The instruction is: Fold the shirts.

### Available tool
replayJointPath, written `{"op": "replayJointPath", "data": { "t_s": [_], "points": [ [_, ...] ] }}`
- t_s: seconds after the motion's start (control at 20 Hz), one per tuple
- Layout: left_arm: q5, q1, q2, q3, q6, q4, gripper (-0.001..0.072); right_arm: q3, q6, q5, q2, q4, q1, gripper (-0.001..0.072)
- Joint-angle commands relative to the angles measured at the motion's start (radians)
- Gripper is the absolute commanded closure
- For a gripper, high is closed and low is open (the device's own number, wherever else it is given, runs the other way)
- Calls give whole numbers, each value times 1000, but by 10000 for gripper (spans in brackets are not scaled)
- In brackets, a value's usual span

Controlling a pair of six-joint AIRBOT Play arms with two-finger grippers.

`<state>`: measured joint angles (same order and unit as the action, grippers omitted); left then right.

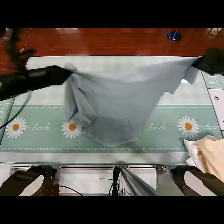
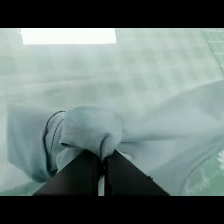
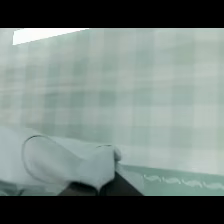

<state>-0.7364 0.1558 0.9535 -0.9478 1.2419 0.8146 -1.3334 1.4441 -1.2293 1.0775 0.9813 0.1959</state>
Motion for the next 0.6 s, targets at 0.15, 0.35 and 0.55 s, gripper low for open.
{"op": "replayJointPath", "data": {
  "t_s": [0.15,0.35,0.55],
  "points": [
    [493,55,308,-3,-56,-11,681,18,-53,411,258,21,-101,693],
    [739,56,347,-8,-54,-11,681,18,-53,584,332,18,-101,693],
    [664,68,403,-7,-52,-11,680,18,-55,578,385,20,-101,693]
  ]
}}
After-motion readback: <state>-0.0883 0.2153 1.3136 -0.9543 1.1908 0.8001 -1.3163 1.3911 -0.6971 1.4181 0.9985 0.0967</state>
